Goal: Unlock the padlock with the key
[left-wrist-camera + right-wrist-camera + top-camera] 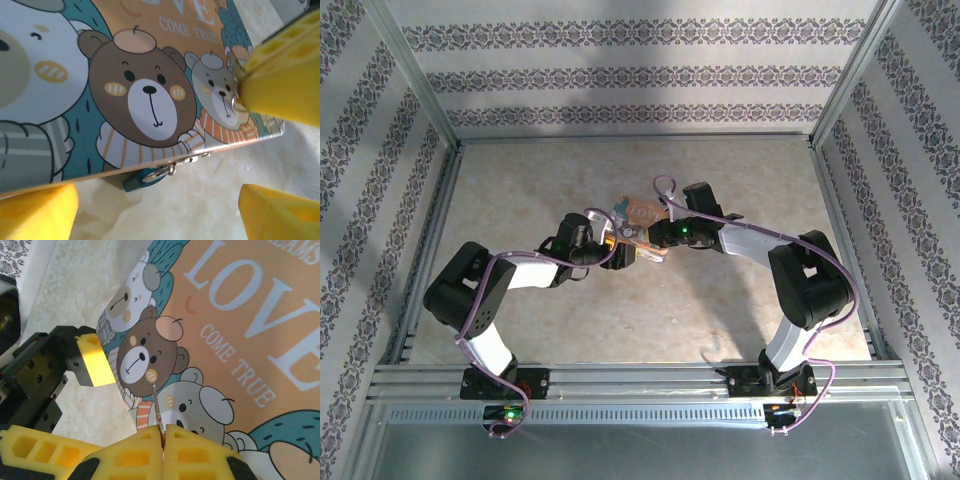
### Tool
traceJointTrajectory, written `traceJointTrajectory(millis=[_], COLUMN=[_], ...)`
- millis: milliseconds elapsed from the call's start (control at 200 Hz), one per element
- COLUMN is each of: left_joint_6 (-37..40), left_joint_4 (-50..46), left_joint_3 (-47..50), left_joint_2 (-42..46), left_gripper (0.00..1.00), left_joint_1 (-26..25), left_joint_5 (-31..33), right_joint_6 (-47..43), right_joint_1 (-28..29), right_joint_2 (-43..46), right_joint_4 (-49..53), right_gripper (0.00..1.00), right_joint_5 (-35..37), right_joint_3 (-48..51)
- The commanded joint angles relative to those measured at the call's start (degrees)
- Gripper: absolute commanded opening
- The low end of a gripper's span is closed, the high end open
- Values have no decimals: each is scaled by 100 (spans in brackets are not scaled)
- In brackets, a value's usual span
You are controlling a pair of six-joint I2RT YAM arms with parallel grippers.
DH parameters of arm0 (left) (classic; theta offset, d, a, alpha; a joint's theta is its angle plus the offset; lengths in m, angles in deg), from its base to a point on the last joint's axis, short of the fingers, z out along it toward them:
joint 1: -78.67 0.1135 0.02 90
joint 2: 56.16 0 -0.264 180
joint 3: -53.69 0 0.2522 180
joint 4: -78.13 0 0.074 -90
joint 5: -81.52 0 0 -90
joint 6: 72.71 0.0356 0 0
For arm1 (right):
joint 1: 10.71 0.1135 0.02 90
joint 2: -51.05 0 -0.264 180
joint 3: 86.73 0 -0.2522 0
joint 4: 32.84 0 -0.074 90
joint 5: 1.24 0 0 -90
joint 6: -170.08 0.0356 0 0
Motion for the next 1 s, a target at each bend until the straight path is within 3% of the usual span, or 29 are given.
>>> traceJointTrajectory(millis=[0, 395, 994], left_joint_6=[378, 394, 558], left_joint_4=[9, 179, 347], left_joint_3=[-343, 169, -344], left_joint_2=[-51, 178, -825], left_gripper=[84, 79, 66], left_joint_1=[88, 88, -37], left_joint_5=[-96, -370, -530], right_joint_6=[240, 484, 498], right_joint_1=[134, 214, 232], right_joint_2=[-121, -76, -76], right_joint_4=[77, -12, -2], right_gripper=[0, 0, 0], right_joint_5=[329, 575, 613], right_joint_3=[279, 309, 320])
